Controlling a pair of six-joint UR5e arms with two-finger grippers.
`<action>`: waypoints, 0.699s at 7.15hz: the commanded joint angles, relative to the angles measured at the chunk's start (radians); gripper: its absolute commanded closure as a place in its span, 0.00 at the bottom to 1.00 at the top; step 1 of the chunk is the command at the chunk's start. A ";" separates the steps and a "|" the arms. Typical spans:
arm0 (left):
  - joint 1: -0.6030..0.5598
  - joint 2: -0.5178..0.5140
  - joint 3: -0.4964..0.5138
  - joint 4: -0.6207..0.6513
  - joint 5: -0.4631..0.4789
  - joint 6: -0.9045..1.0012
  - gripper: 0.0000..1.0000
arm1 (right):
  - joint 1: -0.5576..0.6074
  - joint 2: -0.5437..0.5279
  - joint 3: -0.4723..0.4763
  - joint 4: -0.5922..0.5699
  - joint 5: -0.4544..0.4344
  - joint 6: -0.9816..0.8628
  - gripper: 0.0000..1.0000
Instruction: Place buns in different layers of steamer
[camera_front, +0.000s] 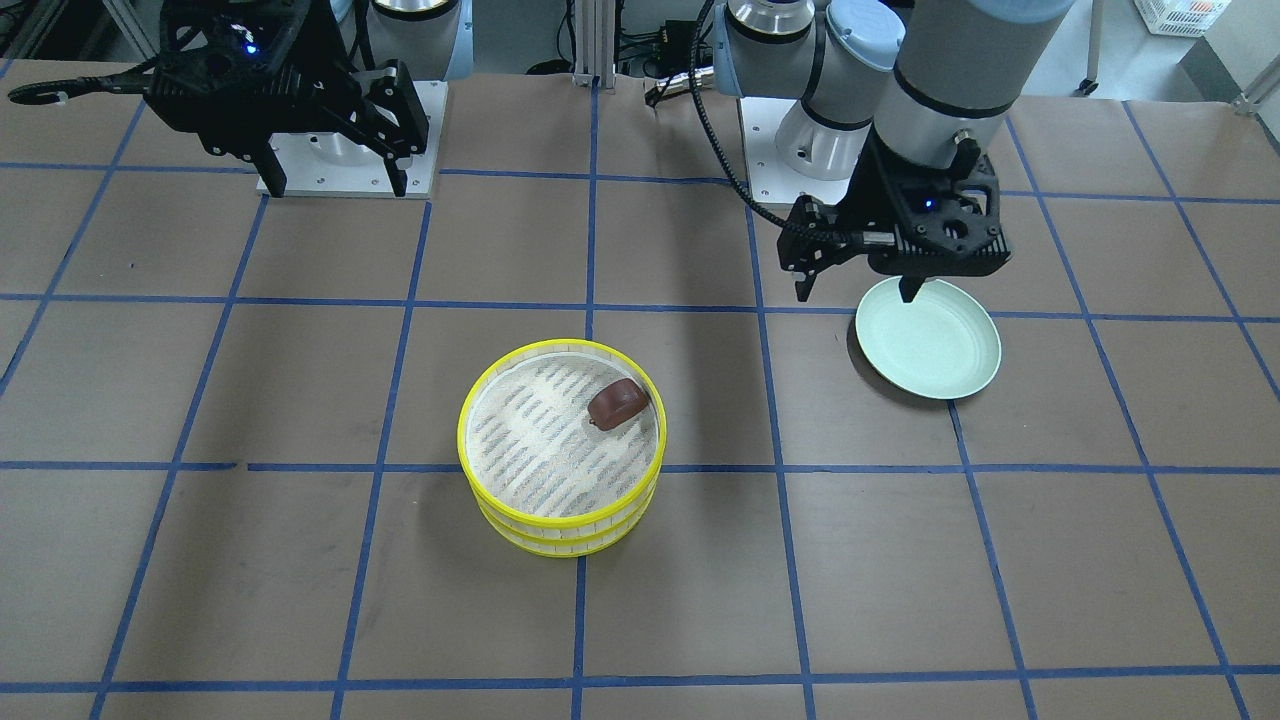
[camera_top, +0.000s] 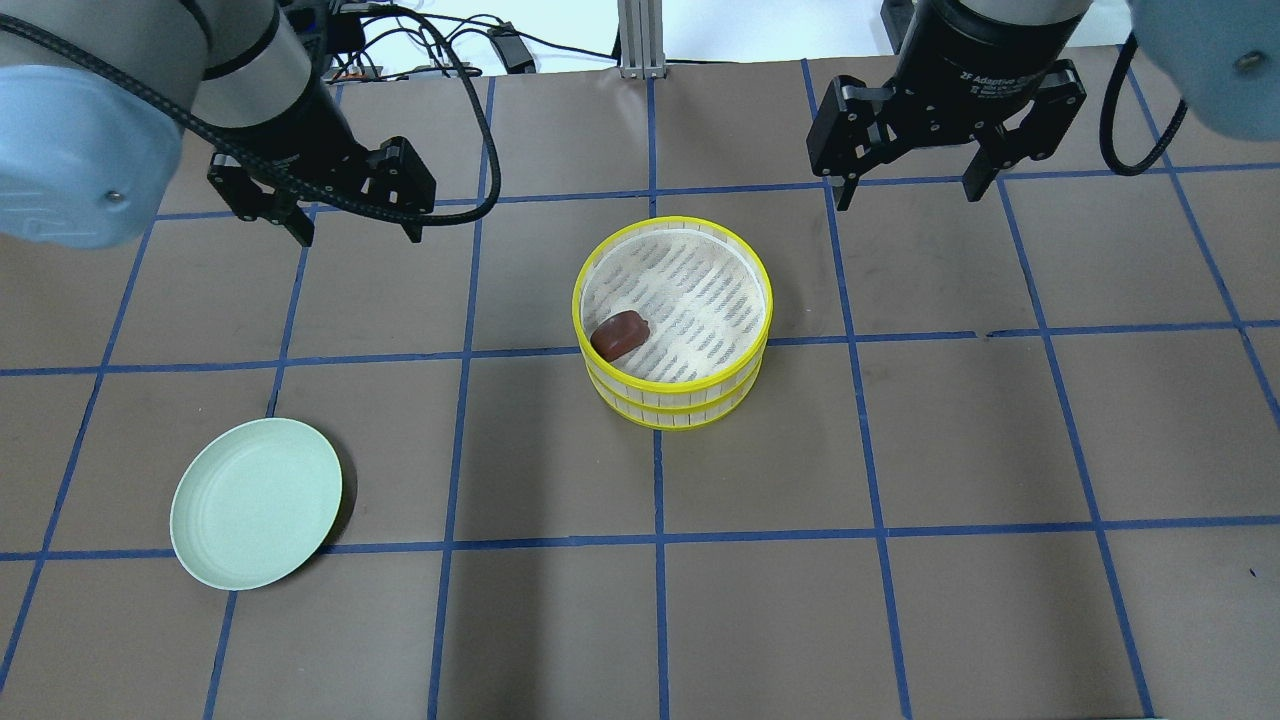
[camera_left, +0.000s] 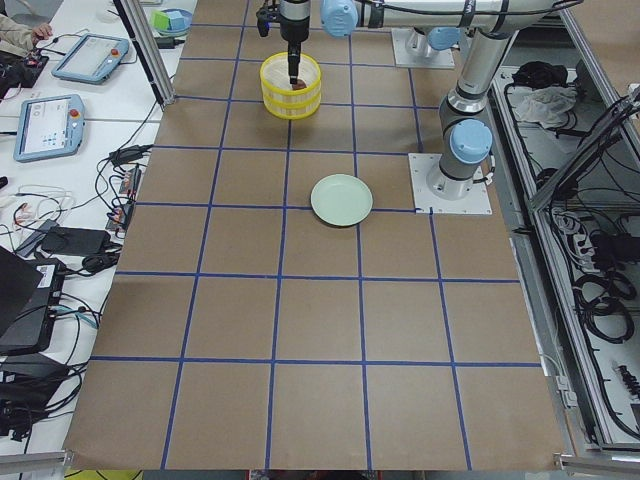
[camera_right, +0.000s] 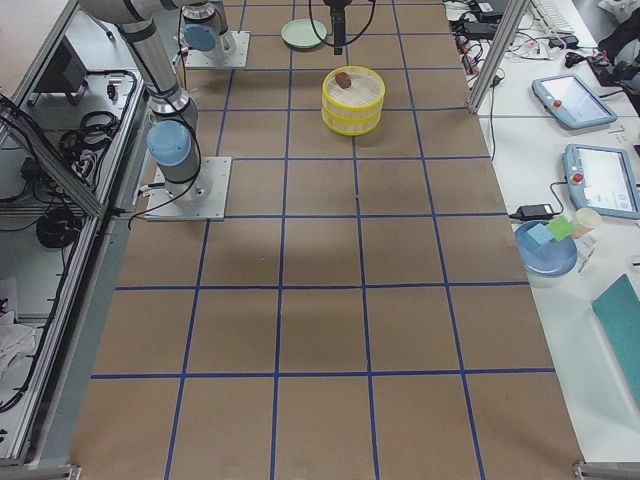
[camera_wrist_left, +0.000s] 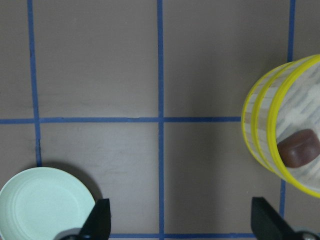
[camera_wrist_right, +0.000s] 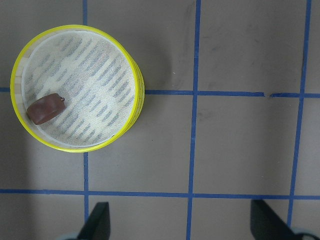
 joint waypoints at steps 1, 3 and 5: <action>0.021 0.071 0.015 -0.046 0.057 0.019 0.00 | 0.000 0.000 0.000 0.001 0.001 0.000 0.00; 0.028 0.078 0.000 -0.054 0.028 0.019 0.00 | 0.000 0.000 0.000 -0.001 0.000 0.000 0.00; 0.022 0.077 -0.003 -0.057 -0.013 0.018 0.00 | 0.000 0.000 0.000 -0.003 0.001 -0.002 0.00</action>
